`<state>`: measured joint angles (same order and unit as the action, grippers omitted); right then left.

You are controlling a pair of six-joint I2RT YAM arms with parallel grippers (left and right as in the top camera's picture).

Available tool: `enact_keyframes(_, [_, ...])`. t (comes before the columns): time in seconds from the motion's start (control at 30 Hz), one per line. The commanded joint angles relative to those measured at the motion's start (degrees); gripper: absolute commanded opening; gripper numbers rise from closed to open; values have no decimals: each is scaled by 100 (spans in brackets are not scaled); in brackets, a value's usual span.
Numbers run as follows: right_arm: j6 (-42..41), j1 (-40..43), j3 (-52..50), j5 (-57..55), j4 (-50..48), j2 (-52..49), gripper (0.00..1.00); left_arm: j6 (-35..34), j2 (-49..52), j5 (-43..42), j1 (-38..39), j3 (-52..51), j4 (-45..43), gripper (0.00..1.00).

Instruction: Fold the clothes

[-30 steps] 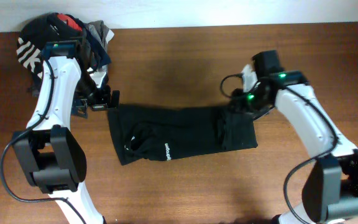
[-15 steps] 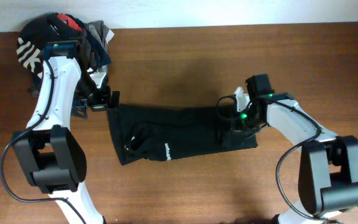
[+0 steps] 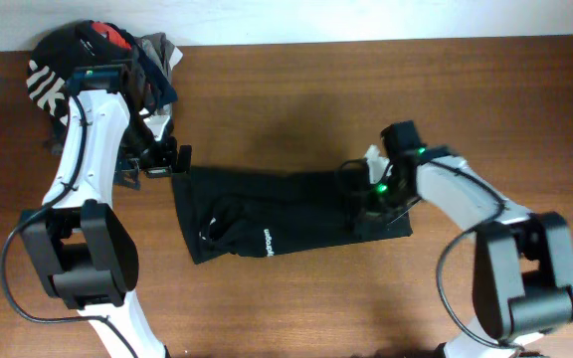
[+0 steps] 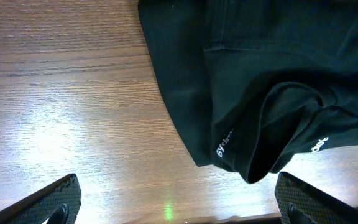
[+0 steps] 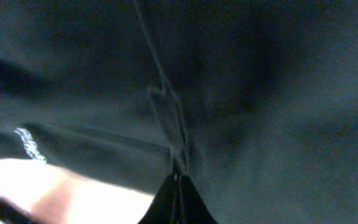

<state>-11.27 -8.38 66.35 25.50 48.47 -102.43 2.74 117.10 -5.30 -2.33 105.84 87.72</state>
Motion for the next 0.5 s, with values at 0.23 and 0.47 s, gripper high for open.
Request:
enact_keyframes(0.23, [721,2109,946,-831,1401,949,86,-57,-140,15,-28,-24,-7,99])
enact_keyframes(0.47, [1239,2540,-31,-219,728,507,86,-57,-140,13,-28,-24,-46,99])
